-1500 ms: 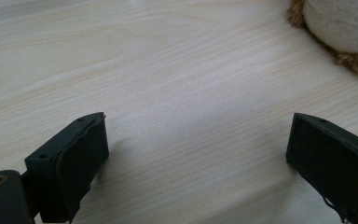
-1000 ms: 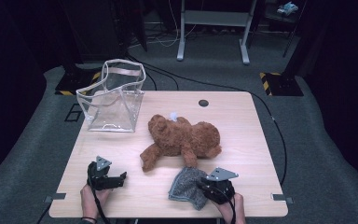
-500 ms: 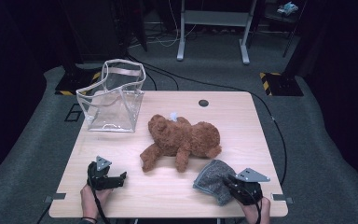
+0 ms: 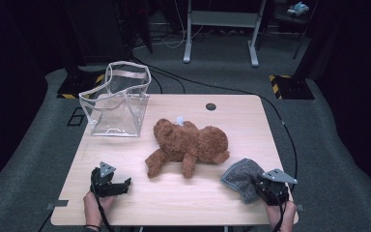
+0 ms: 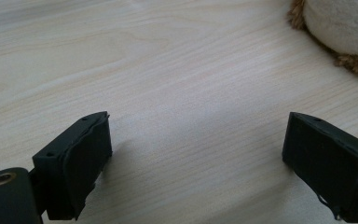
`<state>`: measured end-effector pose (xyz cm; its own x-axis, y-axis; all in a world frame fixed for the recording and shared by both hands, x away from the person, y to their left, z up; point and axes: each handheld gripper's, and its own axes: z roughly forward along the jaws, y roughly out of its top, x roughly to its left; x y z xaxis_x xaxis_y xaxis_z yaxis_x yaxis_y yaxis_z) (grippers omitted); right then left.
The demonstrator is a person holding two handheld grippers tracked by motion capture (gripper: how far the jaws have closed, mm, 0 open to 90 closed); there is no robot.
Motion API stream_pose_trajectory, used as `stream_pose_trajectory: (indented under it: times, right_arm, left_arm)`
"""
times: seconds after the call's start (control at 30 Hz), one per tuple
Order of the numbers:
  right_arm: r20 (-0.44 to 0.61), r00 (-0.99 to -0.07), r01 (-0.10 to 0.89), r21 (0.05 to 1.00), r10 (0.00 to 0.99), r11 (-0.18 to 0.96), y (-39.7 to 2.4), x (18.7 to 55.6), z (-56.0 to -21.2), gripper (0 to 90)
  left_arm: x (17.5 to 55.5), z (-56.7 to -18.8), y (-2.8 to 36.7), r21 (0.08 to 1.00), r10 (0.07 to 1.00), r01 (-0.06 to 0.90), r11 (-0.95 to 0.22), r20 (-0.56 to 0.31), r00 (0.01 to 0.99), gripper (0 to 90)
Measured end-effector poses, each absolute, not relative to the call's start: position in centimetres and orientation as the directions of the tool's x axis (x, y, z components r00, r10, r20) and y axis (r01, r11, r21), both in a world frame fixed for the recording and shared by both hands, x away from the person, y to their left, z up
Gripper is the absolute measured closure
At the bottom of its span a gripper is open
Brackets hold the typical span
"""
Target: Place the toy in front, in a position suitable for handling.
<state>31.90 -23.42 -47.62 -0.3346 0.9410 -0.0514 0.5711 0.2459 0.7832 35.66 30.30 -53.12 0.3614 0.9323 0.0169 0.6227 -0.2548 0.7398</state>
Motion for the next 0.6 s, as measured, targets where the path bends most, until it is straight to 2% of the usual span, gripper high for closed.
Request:
stream_pose_trajectory:
  times: [0.2,0.6]
  right_arm:
    - [-0.039,-0.245,0.579,0.795,0.969,0.179,-24.9,33.7,-47.4,76.5]
    - [-0.044,-0.163,0.608,0.782,0.986,0.136,-25.6,37.4,-47.4,75.9]
  left_arm:
    - [35.6,-53.1,30.3,0.74,0.932,0.622,-0.256,0.018,0.362,8.1]
    - [35.6,-53.1,30.3,0.743,0.931,0.617,-0.261,0.025,0.365,8.7]
